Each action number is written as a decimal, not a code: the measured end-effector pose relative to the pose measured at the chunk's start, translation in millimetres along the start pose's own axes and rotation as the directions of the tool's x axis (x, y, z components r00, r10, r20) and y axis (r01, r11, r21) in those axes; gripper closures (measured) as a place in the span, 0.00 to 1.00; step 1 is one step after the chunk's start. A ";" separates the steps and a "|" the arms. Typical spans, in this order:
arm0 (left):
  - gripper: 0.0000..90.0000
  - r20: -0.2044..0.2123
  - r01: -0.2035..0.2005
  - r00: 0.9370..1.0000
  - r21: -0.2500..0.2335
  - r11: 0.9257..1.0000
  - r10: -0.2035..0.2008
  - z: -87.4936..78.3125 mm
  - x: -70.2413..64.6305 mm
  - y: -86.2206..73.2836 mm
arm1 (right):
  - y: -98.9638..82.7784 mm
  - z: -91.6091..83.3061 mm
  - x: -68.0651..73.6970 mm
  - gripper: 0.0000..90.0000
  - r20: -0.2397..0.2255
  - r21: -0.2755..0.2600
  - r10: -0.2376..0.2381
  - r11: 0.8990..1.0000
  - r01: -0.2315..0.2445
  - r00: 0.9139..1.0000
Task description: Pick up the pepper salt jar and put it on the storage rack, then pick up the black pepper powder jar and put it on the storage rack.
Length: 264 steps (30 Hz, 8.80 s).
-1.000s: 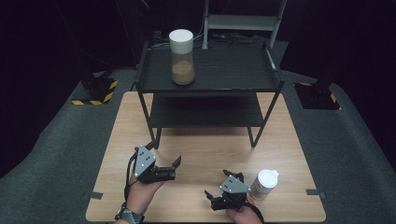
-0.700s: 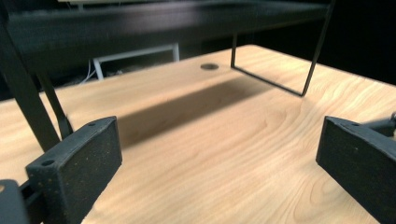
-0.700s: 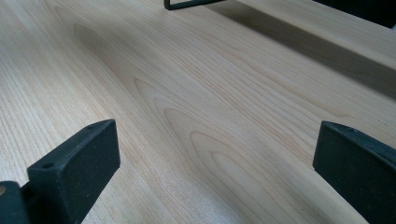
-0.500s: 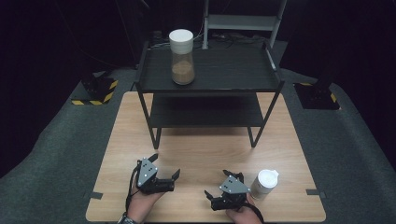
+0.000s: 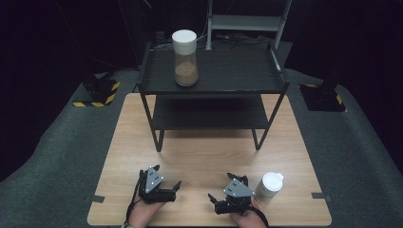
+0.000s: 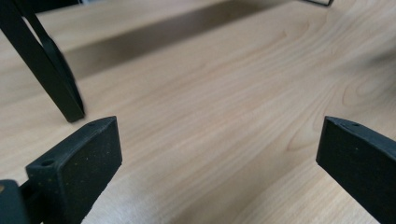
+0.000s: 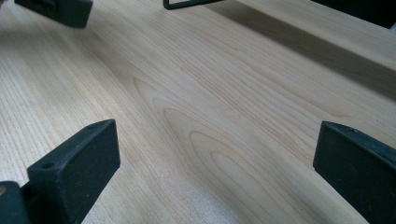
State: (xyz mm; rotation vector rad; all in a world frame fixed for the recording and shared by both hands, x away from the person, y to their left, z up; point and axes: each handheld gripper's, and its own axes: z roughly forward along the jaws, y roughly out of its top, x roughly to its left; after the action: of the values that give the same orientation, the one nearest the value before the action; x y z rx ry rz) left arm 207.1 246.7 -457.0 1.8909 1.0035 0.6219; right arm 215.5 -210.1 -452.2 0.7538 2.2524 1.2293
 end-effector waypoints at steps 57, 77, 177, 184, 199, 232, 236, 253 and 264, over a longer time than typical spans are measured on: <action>0.01 -0.005 -0.130 0.991 0.106 0.986 0.131 10.0 -12.4 11.9 | 2.2 -16.2 -3.9 0.00 -0.004 -0.082 0.028 0.996 -0.028 1.000; 0.01 0.012 -0.131 0.991 0.107 0.986 0.131 9.9 -9.2 12.5 | 11.6 -55.7 -12.6 0.00 -0.046 -0.235 0.087 0.967 -0.096 0.995; 0.01 0.032 -0.127 0.992 0.097 0.987 0.124 9.2 -4.9 11.2 | -66.9 -123.6 -58.4 0.30 0.095 -0.161 0.320 0.940 -0.302 0.943; 0.01 0.034 -0.128 0.992 0.098 0.987 0.125 9.2 -4.8 11.4 | -70.2 -119.9 -56.6 0.30 0.099 -0.181 0.320 0.937 -0.299 0.942; 0.01 0.040 -0.126 0.992 0.099 0.987 0.123 9.6 -3.5 11.7 | -68.9 -116.8 -51.9 0.32 0.111 -0.193 0.291 0.944 -0.266 0.950; 0.01 0.062 -0.135 0.990 0.087 0.987 0.129 8.6 -0.7 10.3 | -32.5 -115.0 -44.4 0.32 0.082 -0.337 0.259 0.916 -0.218 0.962; 0.01 0.065 -0.133 0.990 0.083 0.988 0.128 8.3 0.2 9.7 | -25.0 -110.7 -47.4 0.32 0.068 -0.354 0.267 0.907 -0.227 0.961; 0.01 0.073 -0.135 0.989 0.085 0.987 0.129 8.6 1.2 10.1 | 6.8 -104.2 -59.5 0.32 0.050 -0.405 0.254 0.889 -0.213 0.966; 0.01 0.074 -0.135 0.989 0.084 0.987 0.129 8.6 1.6 10.1 | 33.5 -110.2 -66.5 0.32 0.057 -0.421 0.237 0.887 -0.192 0.970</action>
State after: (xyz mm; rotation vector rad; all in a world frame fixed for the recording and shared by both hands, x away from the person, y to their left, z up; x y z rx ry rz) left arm 218.3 241.2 -452.4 2.0562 0.8801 0.5924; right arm 204.2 -305.5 -360.2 0.8909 1.7664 1.6585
